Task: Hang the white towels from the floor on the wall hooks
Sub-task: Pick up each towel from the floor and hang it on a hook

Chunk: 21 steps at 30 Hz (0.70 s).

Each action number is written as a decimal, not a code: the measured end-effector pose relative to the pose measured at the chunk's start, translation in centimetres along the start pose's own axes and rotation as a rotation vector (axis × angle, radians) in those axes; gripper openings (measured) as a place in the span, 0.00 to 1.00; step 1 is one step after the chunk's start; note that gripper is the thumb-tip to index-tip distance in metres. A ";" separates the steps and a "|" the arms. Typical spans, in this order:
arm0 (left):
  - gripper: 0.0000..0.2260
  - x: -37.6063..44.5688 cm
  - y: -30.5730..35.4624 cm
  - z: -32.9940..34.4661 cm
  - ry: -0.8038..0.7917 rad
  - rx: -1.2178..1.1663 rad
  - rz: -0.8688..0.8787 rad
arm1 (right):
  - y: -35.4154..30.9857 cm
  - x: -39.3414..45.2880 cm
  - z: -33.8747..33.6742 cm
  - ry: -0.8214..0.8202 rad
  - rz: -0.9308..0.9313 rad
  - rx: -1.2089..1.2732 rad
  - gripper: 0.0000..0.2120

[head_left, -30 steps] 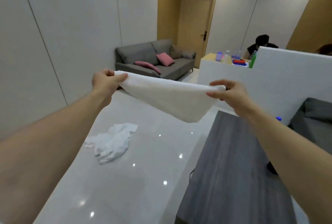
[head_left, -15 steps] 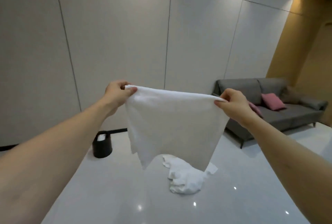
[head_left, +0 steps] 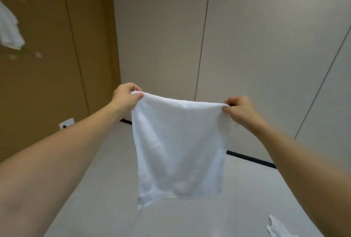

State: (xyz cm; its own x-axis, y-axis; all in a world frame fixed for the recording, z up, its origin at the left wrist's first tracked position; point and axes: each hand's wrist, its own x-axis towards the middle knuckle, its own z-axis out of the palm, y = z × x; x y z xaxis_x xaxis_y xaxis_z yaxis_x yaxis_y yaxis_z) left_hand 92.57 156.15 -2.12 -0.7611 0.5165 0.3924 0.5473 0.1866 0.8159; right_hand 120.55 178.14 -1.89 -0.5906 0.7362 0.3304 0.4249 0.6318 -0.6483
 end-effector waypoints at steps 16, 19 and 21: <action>0.03 21.6 -18.2 -24.8 0.111 0.425 -0.092 | -23.3 27.2 30.2 -0.183 -0.278 0.137 0.14; 0.07 25.3 -20.1 -27.6 0.116 0.473 -0.094 | -26.7 31.5 34.2 -0.176 -0.355 0.196 0.14; 0.09 28.0 -21.5 -28.9 0.083 0.534 -0.106 | -29.1 34.0 36.8 -0.163 -0.408 0.260 0.15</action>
State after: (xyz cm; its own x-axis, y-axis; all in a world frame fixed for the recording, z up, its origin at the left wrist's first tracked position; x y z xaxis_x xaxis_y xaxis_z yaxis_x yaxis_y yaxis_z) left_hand 49.41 142.40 3.57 -0.8349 0.4078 0.3695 0.5500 0.6432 0.5328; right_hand 62.91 175.85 2.96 -0.7809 0.3816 0.4945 -0.0355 0.7633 -0.6451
